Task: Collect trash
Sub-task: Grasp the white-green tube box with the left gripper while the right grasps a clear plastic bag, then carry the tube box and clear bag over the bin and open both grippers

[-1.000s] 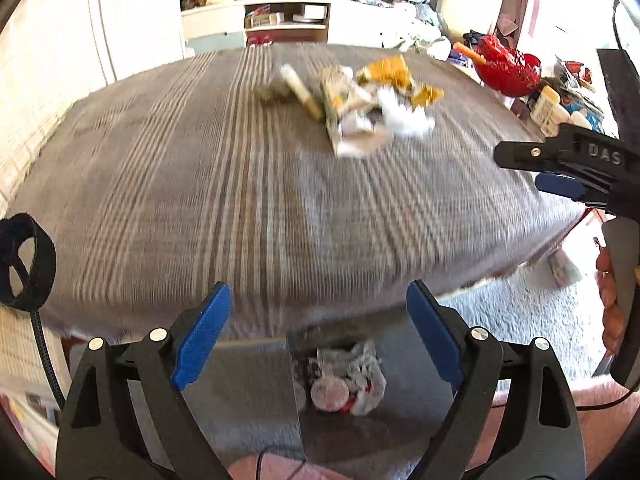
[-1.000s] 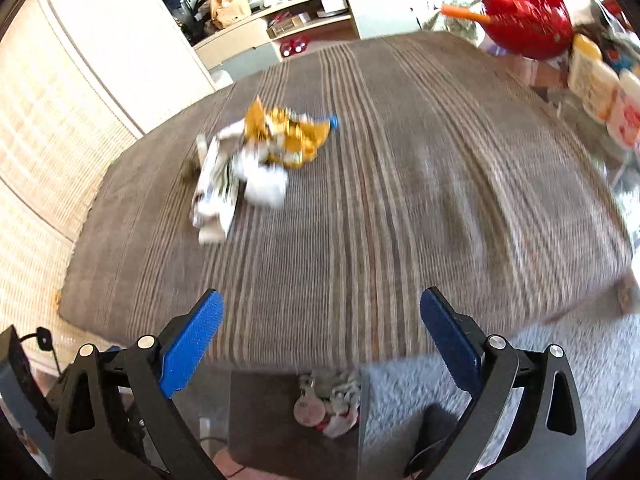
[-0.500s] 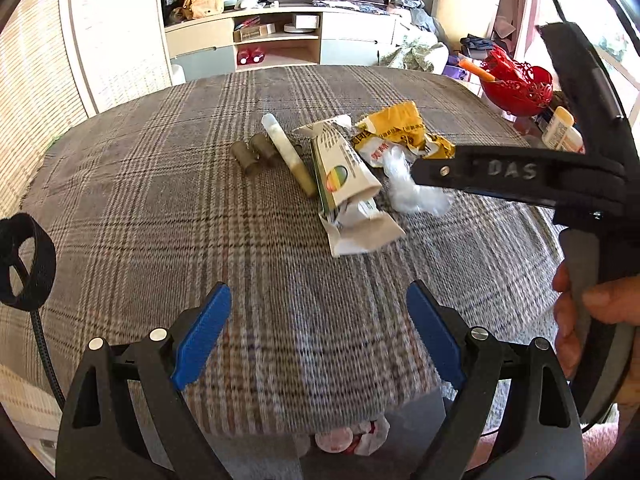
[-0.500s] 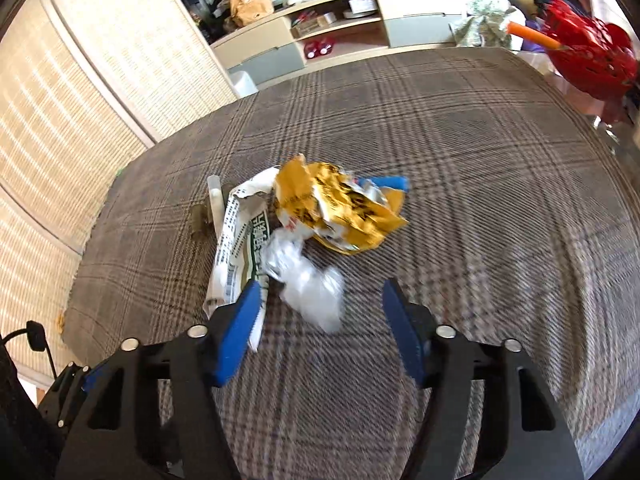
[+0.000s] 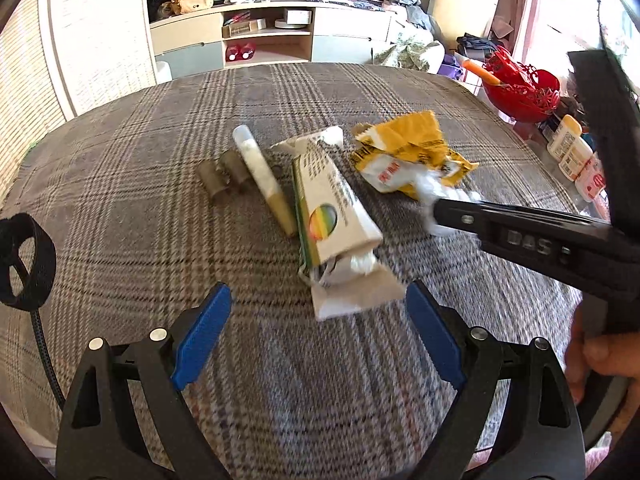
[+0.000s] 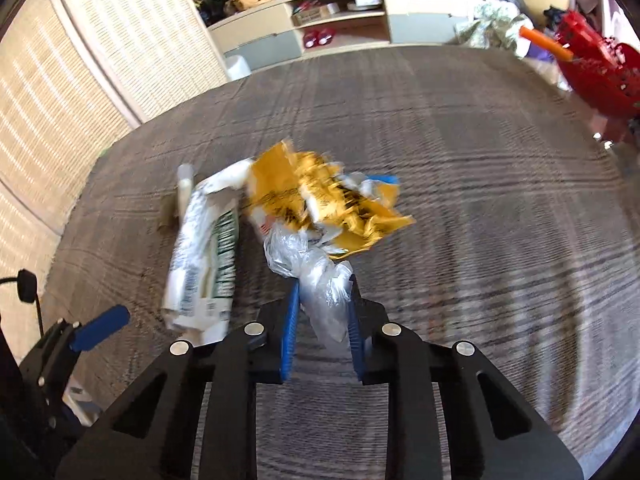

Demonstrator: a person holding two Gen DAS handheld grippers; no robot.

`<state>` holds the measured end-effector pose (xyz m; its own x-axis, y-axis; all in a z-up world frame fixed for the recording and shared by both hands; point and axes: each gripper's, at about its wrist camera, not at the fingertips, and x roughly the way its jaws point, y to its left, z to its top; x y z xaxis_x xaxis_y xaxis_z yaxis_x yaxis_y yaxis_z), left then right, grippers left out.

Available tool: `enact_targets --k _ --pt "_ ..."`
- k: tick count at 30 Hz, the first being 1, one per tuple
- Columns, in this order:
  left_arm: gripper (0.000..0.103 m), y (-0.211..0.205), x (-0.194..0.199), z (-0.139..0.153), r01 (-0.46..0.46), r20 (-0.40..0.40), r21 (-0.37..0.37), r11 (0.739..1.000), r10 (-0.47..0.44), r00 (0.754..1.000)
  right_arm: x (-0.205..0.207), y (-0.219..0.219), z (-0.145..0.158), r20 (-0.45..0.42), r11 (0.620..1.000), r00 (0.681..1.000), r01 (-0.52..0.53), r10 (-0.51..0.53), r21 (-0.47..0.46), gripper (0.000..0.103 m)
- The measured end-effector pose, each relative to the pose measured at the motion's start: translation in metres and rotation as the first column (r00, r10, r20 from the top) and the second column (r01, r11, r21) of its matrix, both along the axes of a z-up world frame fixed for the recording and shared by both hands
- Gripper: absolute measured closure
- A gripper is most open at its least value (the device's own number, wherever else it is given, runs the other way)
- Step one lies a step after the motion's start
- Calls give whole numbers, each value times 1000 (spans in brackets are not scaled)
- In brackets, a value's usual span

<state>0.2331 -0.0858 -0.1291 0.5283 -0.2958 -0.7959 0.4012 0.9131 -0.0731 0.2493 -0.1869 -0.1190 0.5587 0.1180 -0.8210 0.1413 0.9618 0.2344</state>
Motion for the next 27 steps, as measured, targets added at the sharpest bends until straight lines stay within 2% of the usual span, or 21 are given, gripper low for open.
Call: enact_targets --k 3,6,10,18,22,23,27 --pt "21 -8 10 -1 5 3 0 1000 -5 1000 -4 -14 -1 -7 1000 1000 26 -26 -8 80" --pt "31 -14 16 -2 7 -5 -11 1000 -7 1000 -8 -27 -5 -14 999 999 33 -33 0 80" --pt "59 -23 25 -10 13 -31 -11 1000 -13 999 -11 -31 -6 -13 999 999 35 -35 9 80" --pt "61 -22 3 -7 33 -12 9 999 -33 999 -28 -23 -3 -7 999 1000 13 -12 31 80" --pt "63 -14 -20 -4 39 -9 13 999 -39 999 -50 -14 -2 -8 999 1000 5 -4 51 80" --pt "69 -10 -26 -2 38 -7 12 999 -38 999 -55 -13 -3 -7 998 1000 3 -2 55 80" --pt "69 3 -50 -2 33 -11 8 999 -33 999 -78 -5 -5 -9 997 1000 -5 5 71 80"
